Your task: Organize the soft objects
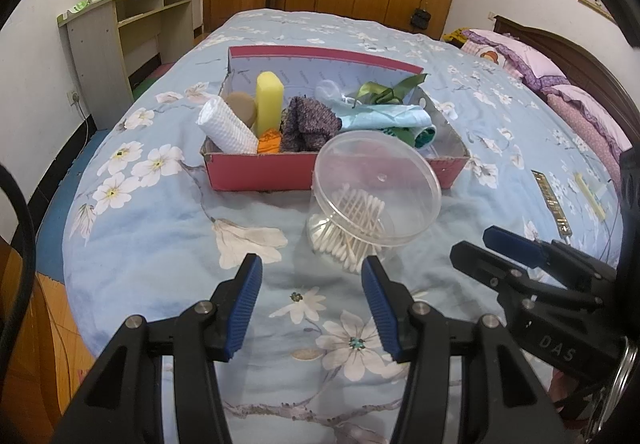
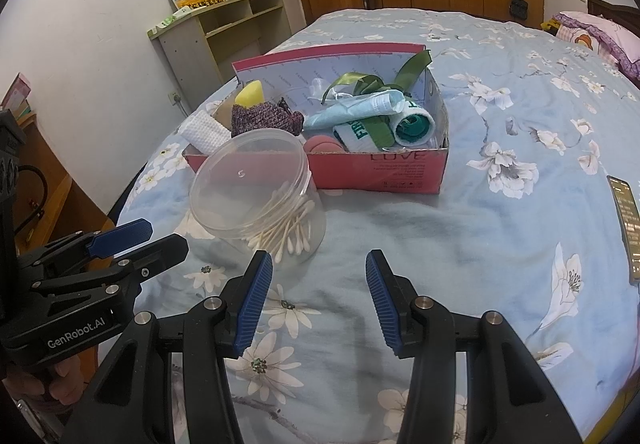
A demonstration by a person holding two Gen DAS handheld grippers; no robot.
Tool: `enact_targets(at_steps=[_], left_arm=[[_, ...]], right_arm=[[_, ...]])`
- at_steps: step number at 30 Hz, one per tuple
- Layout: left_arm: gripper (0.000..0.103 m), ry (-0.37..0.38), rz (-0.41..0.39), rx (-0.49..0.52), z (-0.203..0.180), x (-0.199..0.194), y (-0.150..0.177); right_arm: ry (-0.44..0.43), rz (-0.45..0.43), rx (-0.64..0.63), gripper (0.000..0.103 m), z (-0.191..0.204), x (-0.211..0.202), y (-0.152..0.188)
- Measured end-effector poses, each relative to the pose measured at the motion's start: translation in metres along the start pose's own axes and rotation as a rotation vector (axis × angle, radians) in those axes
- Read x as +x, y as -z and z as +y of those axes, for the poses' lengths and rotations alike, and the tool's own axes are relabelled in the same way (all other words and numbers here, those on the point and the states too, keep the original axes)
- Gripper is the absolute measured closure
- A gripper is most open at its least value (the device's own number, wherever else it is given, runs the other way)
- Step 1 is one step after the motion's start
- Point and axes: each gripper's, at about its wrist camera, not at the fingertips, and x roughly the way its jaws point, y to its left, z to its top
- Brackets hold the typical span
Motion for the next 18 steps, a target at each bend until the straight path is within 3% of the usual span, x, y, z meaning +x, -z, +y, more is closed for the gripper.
enact_targets(at_steps=[18], left_arm=[[0.049,-0.026,0.019,-0.025,0.0082,0.0065,0.0035]], right_arm=[[0.009,0.008,0.024,0.053,-0.0076,0.0034,0.0032]])
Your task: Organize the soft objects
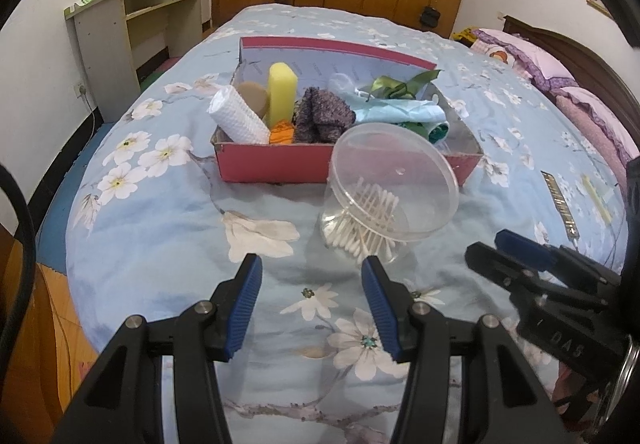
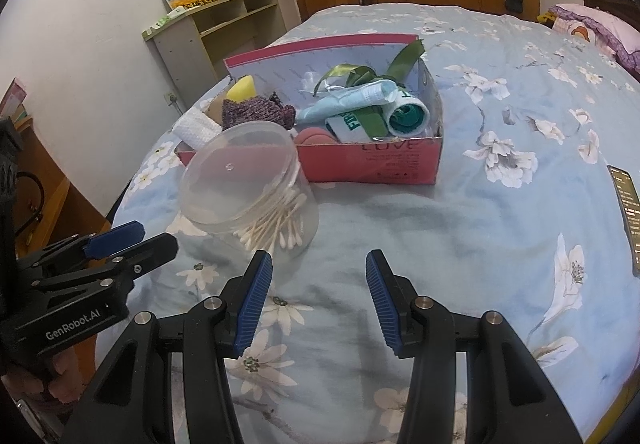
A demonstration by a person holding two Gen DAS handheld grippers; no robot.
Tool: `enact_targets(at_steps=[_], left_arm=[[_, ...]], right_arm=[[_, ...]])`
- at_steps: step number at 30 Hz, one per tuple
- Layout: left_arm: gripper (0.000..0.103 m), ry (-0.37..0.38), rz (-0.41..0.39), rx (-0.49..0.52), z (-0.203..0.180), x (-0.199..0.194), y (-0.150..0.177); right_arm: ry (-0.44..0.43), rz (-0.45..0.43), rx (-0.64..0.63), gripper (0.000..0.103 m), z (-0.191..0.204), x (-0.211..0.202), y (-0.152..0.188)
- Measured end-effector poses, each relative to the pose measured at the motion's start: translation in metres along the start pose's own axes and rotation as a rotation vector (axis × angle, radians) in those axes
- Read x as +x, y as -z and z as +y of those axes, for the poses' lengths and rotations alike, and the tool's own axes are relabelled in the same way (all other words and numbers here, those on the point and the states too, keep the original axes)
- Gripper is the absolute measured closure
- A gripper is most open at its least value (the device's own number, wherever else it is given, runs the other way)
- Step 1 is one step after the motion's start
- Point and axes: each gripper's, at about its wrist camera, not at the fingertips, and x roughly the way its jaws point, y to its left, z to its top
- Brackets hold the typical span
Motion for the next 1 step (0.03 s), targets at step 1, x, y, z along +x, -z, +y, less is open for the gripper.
enact_targets(at_steps=[1], left_arm=[[0.048,-0.001,0.004,-0.002,0.0016,0.0008,-0.0003]], right_arm=[[0.006,-0.001,0.002,0.053,-0.0024,-0.0003,0.0001]])
